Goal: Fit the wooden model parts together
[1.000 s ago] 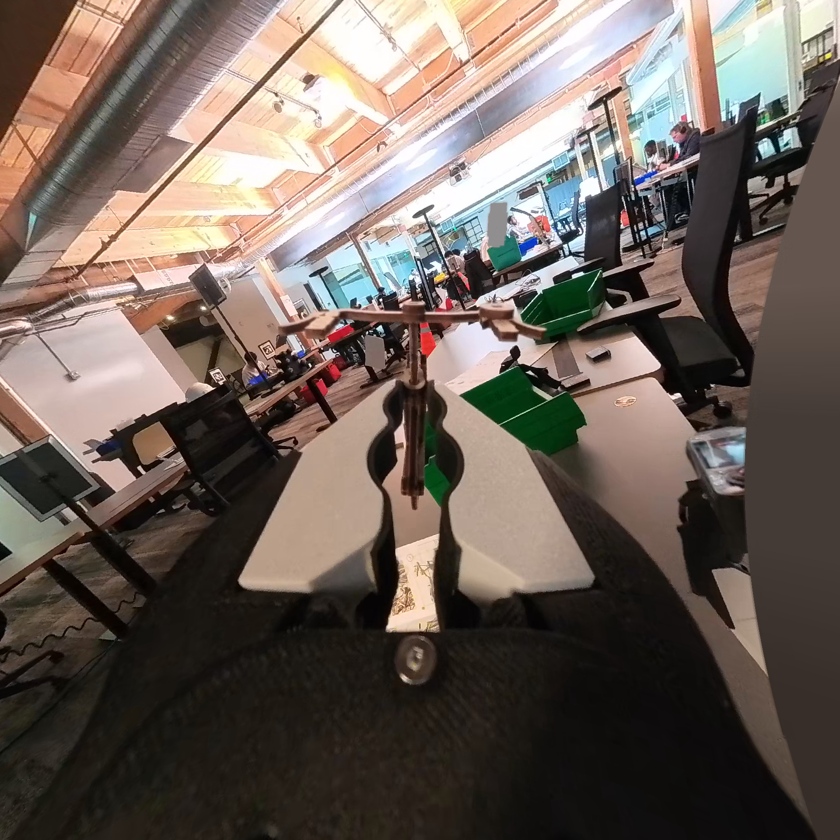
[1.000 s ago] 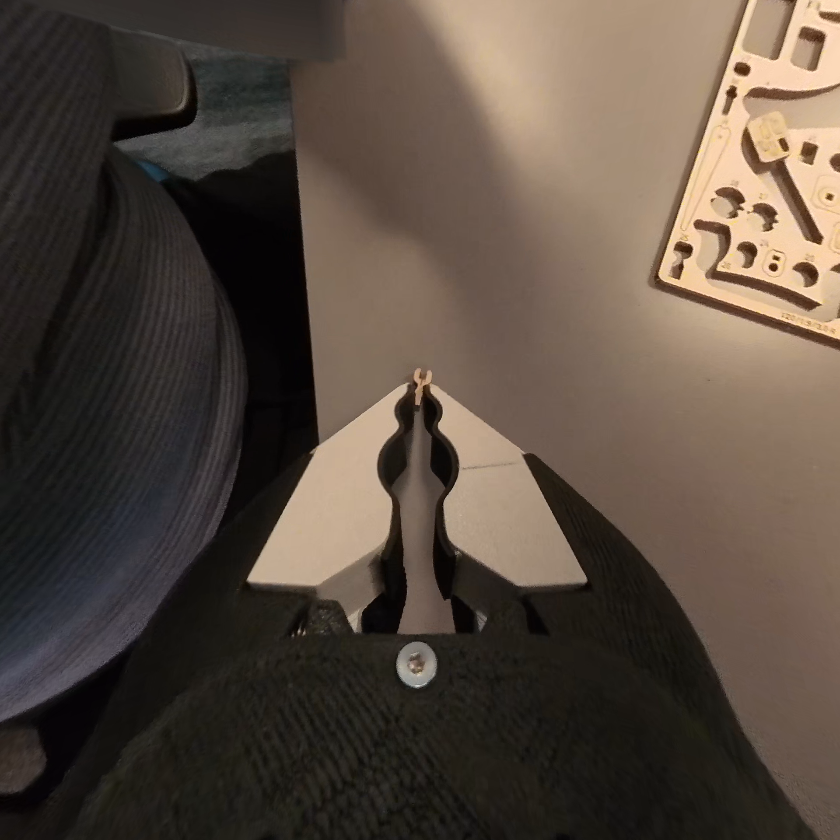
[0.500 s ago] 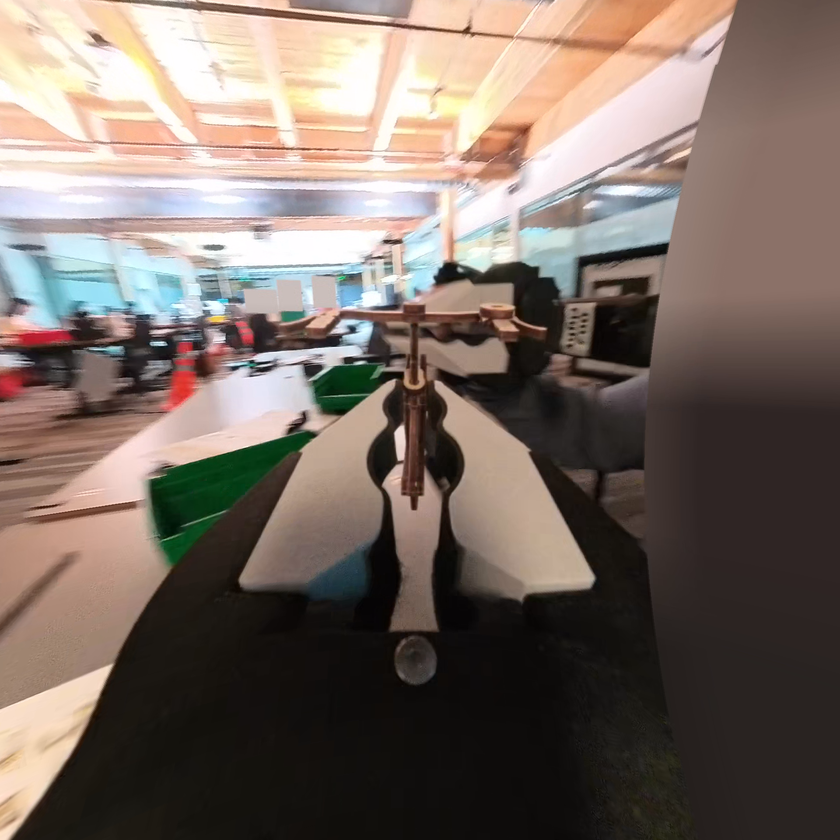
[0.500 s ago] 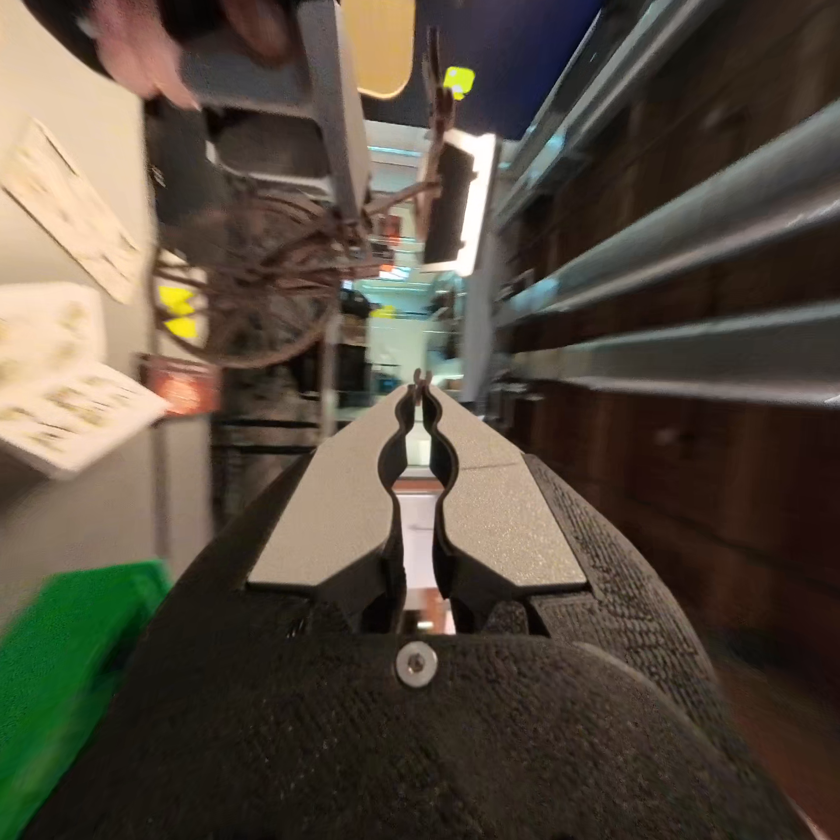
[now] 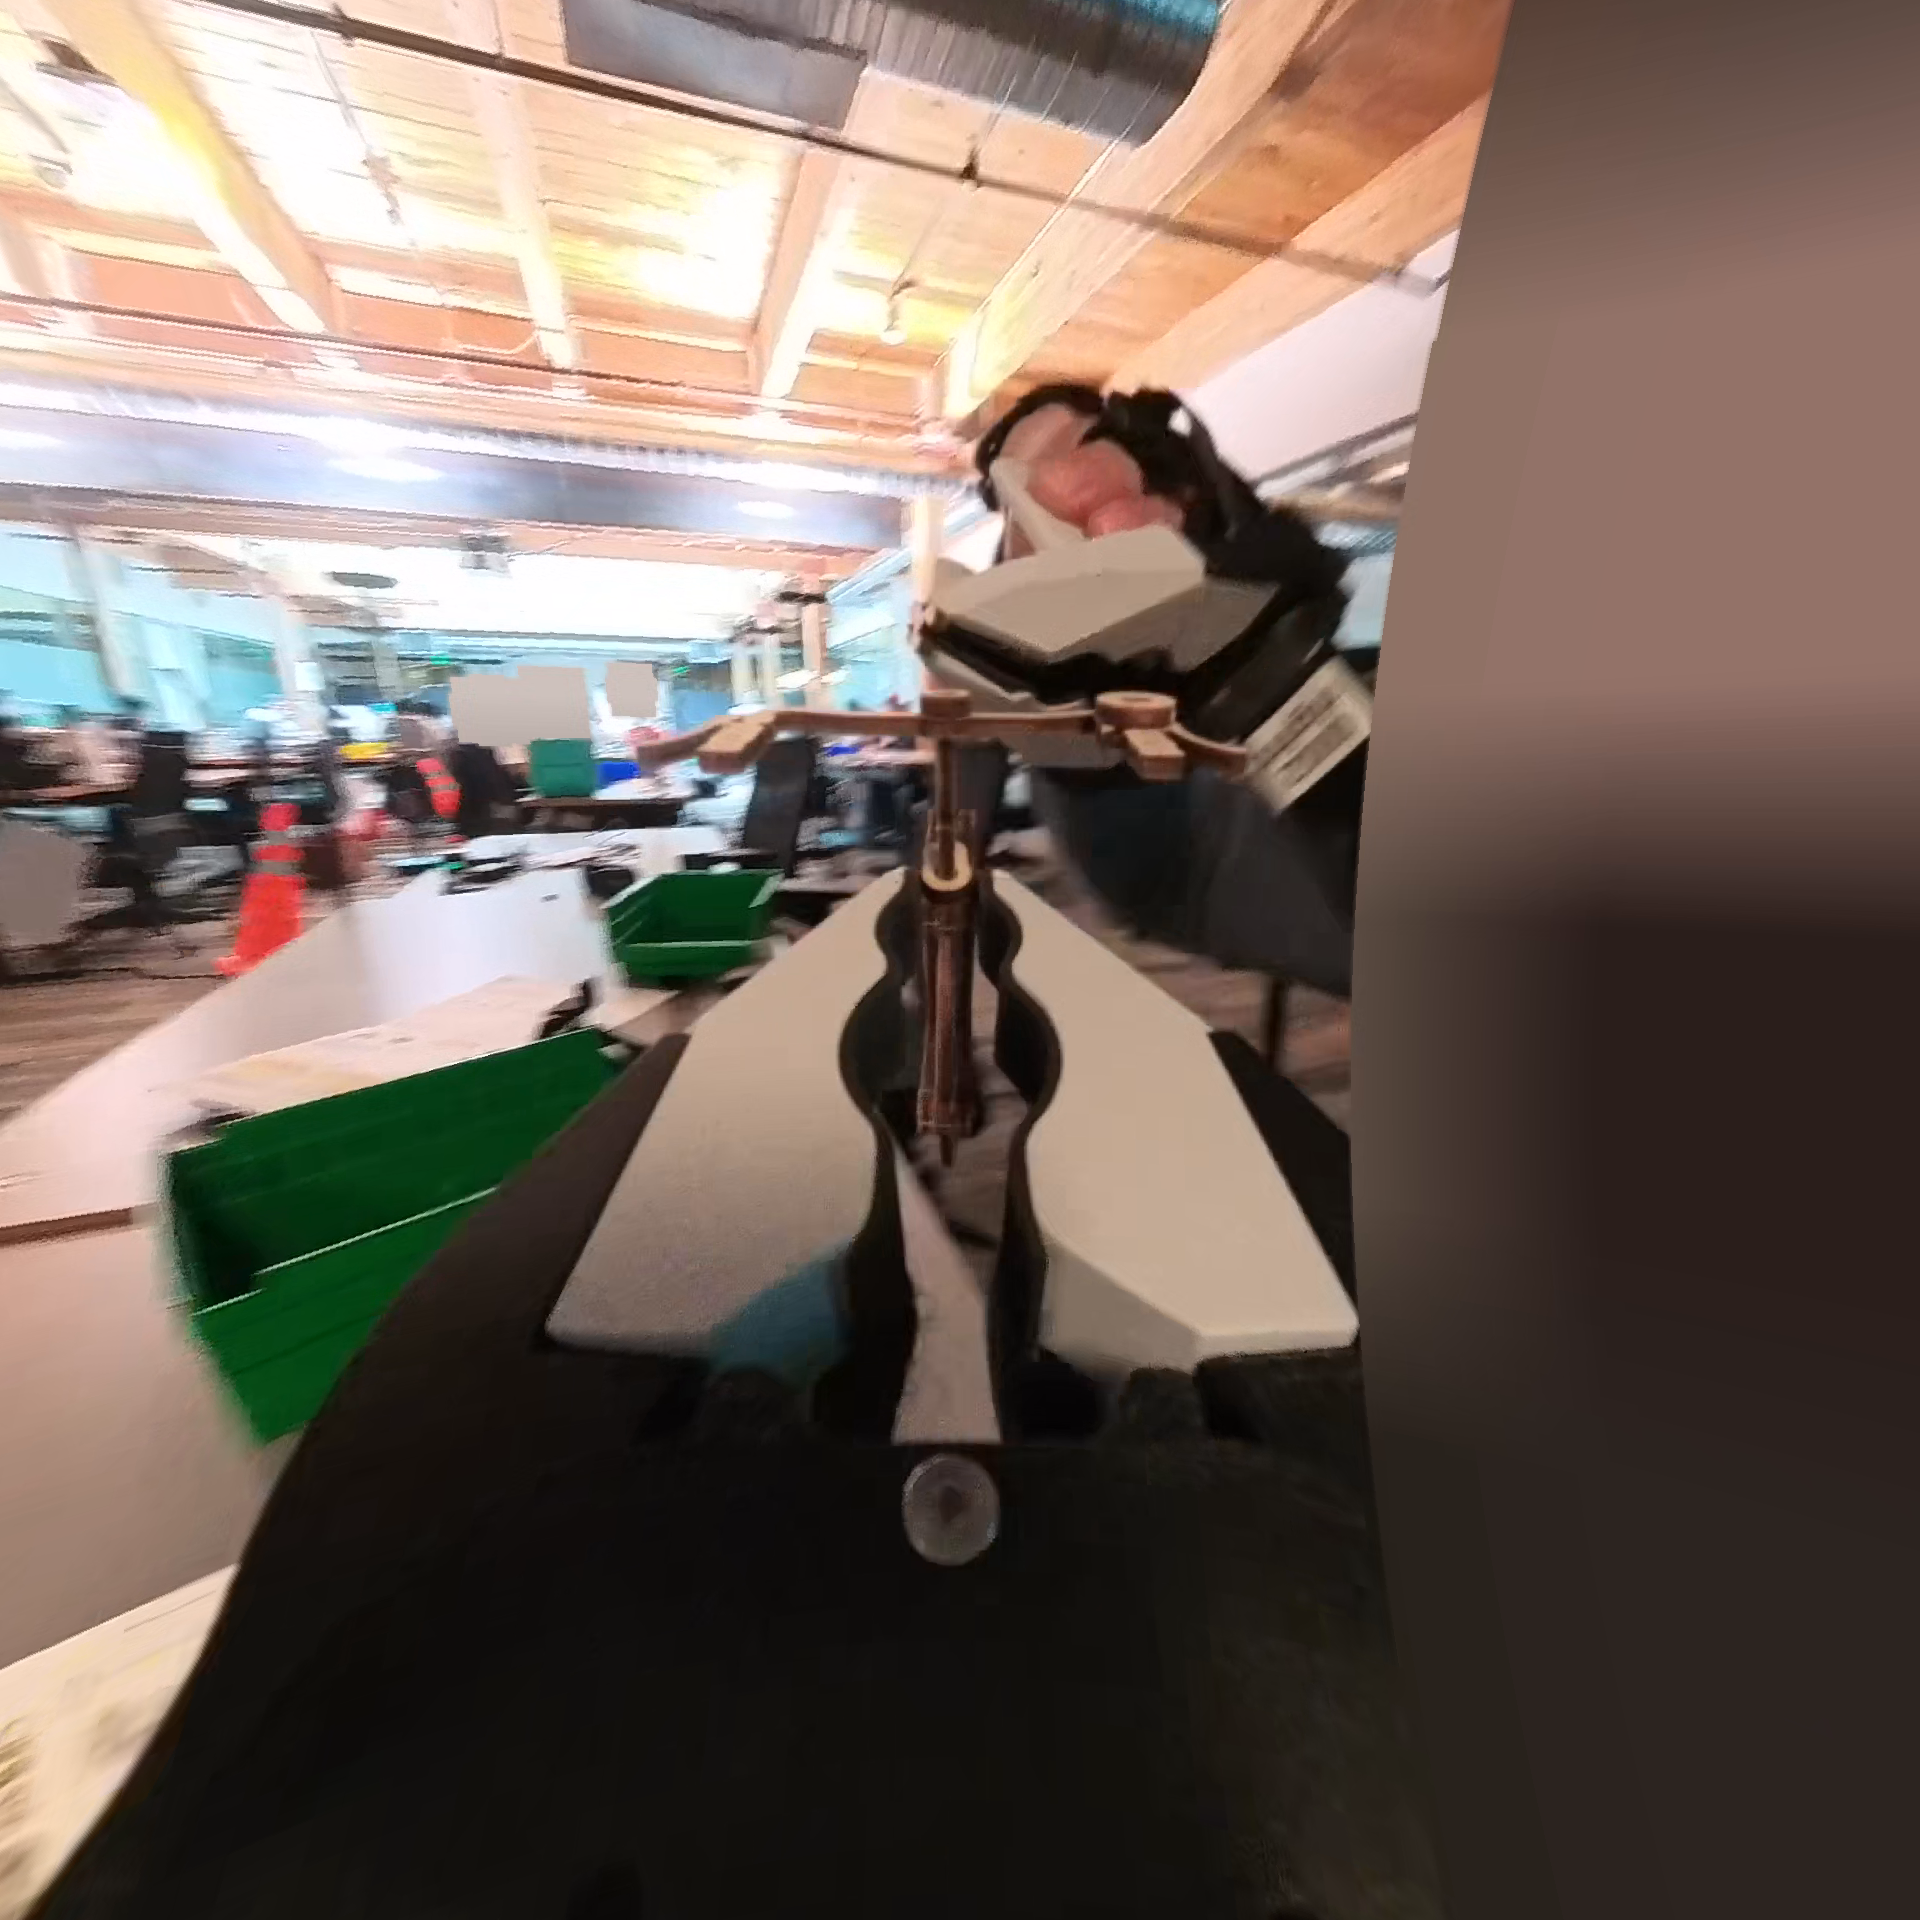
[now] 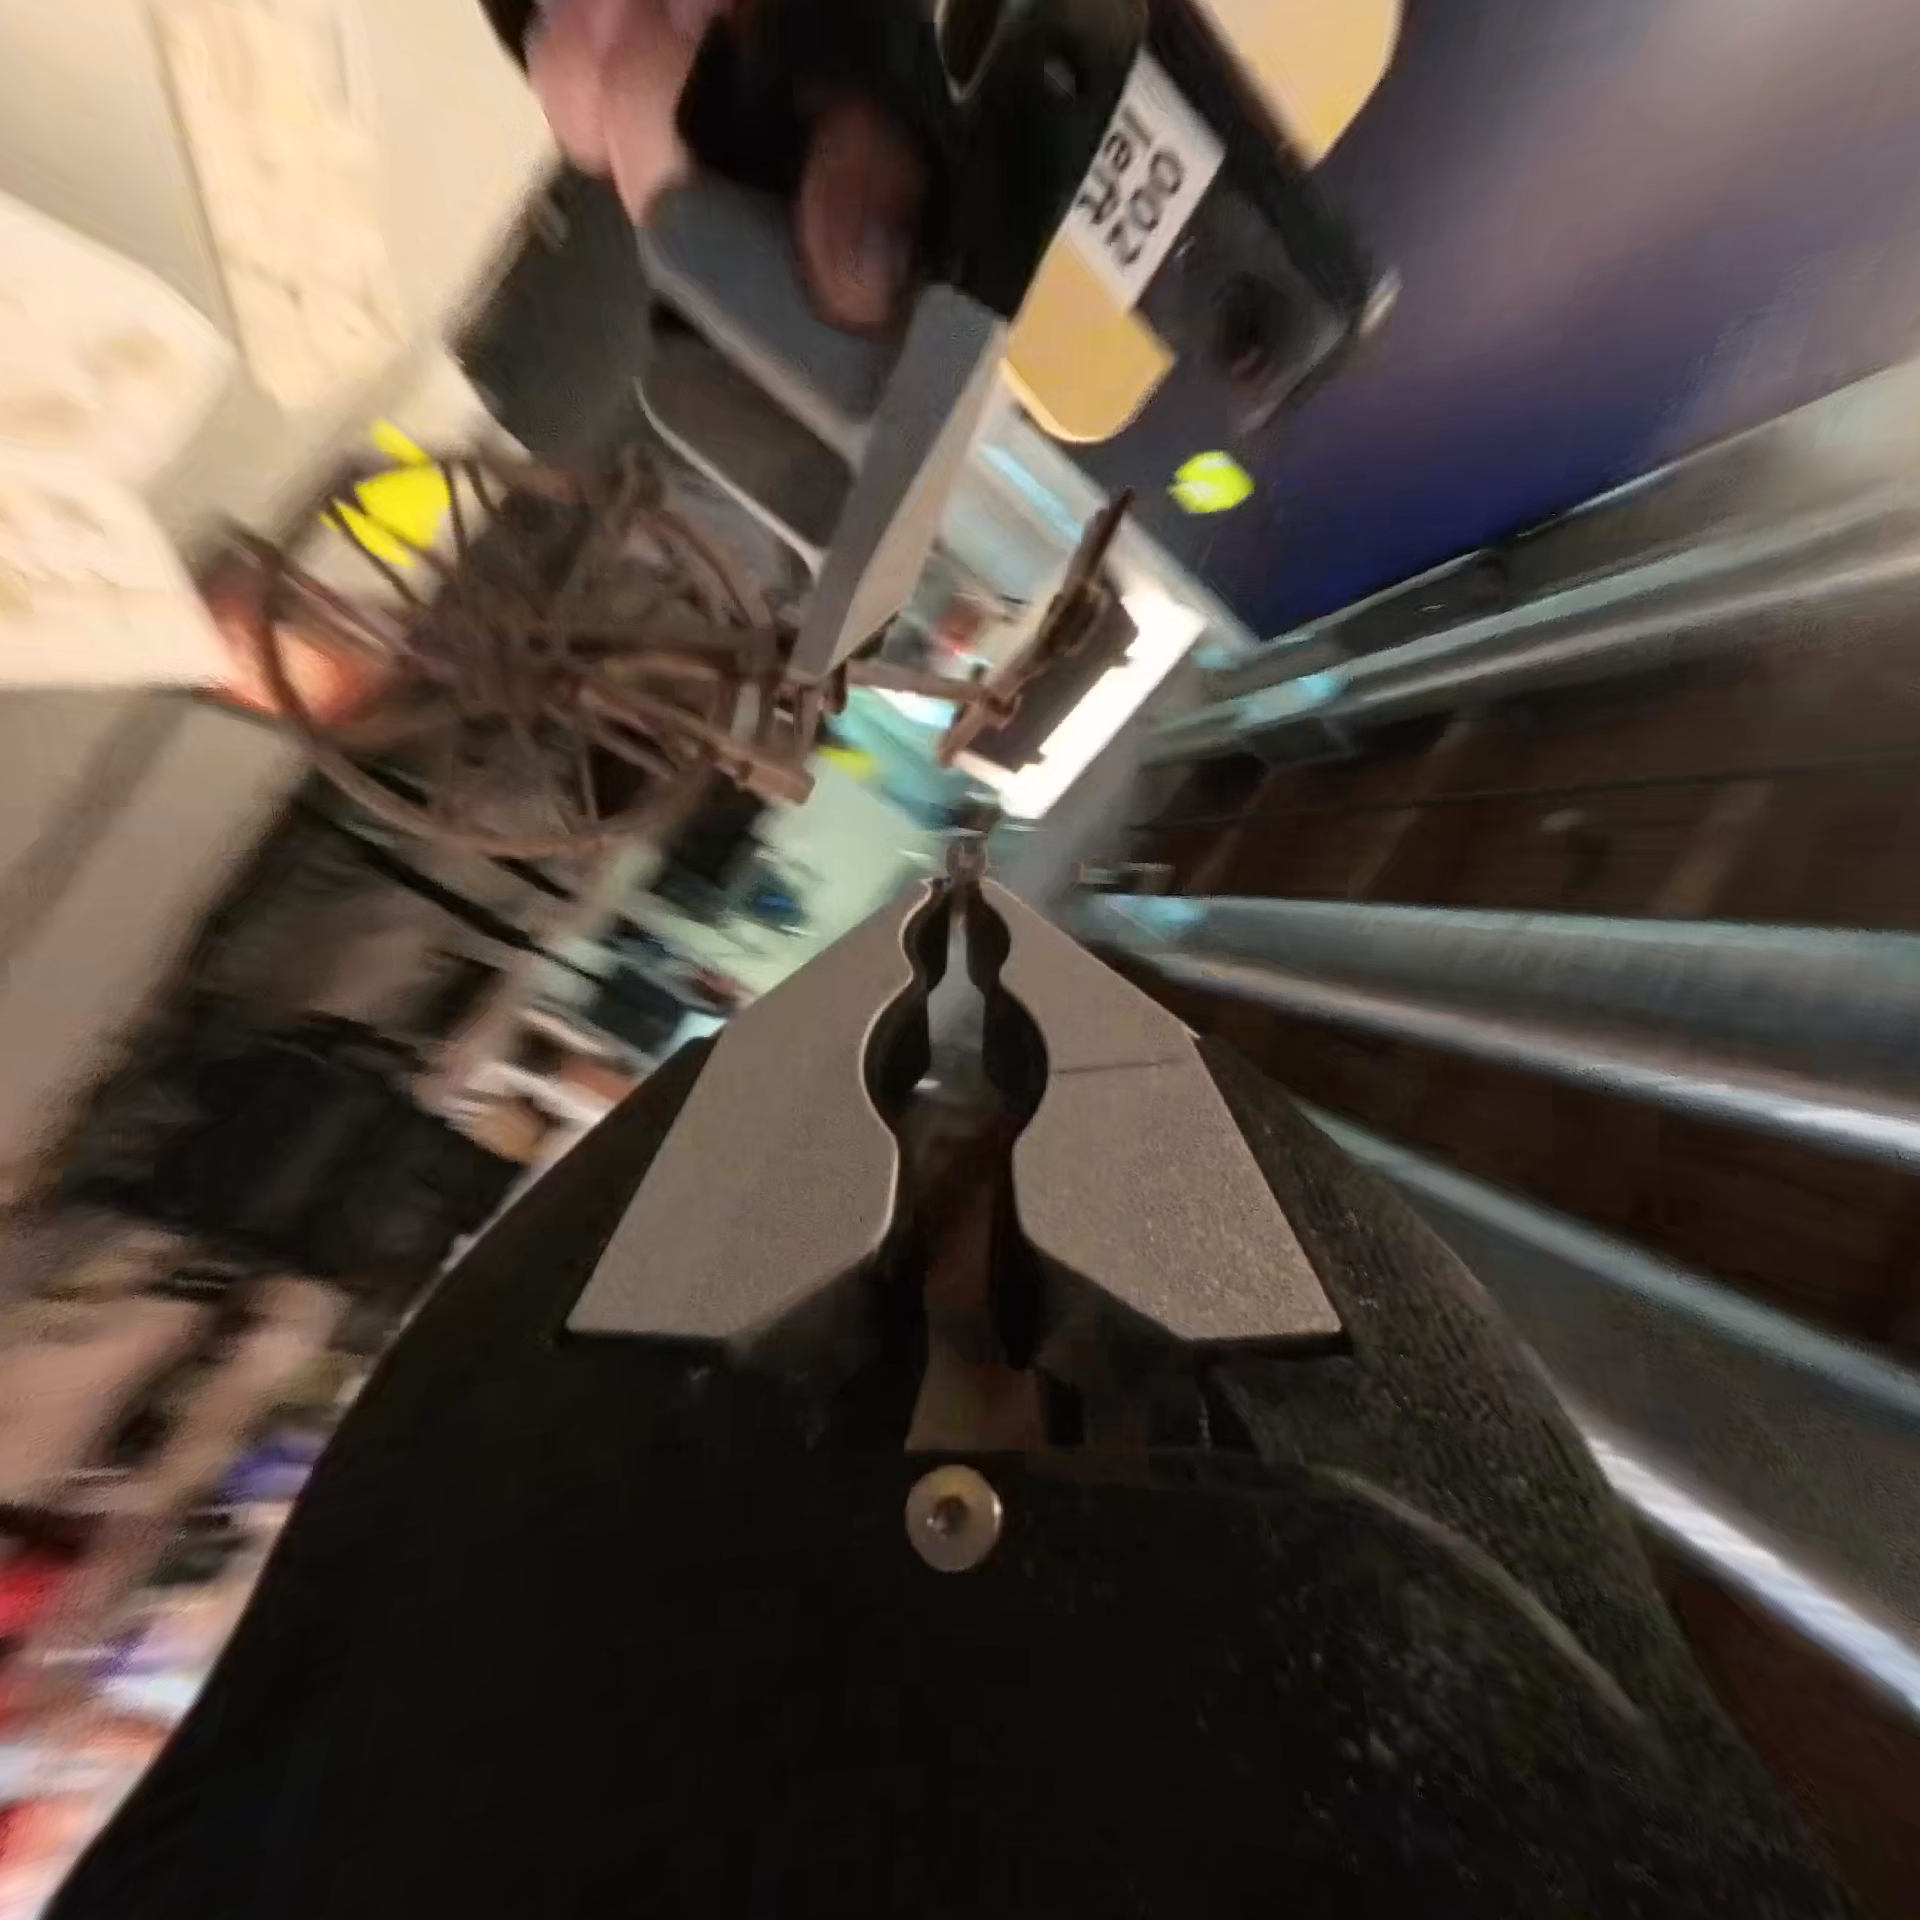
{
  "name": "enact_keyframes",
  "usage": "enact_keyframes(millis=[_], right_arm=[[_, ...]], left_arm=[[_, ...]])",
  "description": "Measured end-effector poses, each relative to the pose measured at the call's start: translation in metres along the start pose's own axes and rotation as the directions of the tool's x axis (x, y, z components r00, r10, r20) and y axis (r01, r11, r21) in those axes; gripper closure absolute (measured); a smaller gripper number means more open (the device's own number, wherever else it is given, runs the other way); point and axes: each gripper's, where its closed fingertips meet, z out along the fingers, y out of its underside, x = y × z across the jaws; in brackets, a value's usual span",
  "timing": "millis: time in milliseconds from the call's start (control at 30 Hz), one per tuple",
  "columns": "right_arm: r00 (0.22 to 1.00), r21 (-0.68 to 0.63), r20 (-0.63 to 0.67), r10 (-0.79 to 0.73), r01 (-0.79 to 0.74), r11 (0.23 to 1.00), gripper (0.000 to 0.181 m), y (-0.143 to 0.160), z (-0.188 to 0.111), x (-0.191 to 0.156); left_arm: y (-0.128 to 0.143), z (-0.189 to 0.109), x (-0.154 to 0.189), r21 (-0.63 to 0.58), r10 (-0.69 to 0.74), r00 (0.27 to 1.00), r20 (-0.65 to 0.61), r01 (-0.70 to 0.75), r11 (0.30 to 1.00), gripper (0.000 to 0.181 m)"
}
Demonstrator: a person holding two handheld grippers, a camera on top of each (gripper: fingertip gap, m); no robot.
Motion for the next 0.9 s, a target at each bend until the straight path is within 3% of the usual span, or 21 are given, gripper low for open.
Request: enact_keyframes(millis=[33, 100, 167, 233, 300, 467, 900], right_arm=[[0.986, 0.019, 0.096, 0.136, -0.138, 0.990, 0.181, -0.002, 0.002, -0.008], [0.860, 0.024, 0.301, 0.411, -0.438, 0.899, 0.181, -0.008, 0.002, -0.020], [0.670, -0.019, 0.469, 0.576, -0.645, 0.764, 0.180, -0.015, 0.000, -0.028], [0.542, -0.058, 0.556, 0.631, -0.731, 0.680, 0.181, -0.018, -0.001, -0.032], [0.478, -0.086, 0.609, 0.633, -0.754, 0.652, 0.180, -0.021, 0.001, -0.041], [0.463, -0.064, 0.631, 0.622, -0.768, 0.637, 0.181, -0.030, 0.006, -0.047], [0.473, -0.051, 0.662, 0.581, -0.745, 0.665, 0.180, -0.036, 0.009, -0.059]], left_arm=[[0.004, -0.001, -0.007, -0.037, 0.072, 0.995, 0.064, -0.070, 0.997, 0.173], [0.012, -0.005, -0.024, -0.156, 0.277, 0.938, 0.206, -0.248, 0.956, 0.173], [0.016, -0.008, -0.032, -0.267, 0.462, 0.844, 0.274, -0.394, 0.879, 0.173], [0.017, -0.008, -0.031, -0.318, 0.568, 0.775, 0.279, -0.483, 0.816, 0.173], [0.017, -0.006, -0.028, -0.335, 0.614, 0.742, 0.269, -0.526, 0.782, 0.173], [0.026, -0.005, -0.028, -0.424, 0.712, 0.663, 0.229, -0.591, 0.686, 0.172], [0.038, -0.002, -0.031, -0.476, 0.736, 0.651, 0.185, -0.596, 0.647, 0.172]])
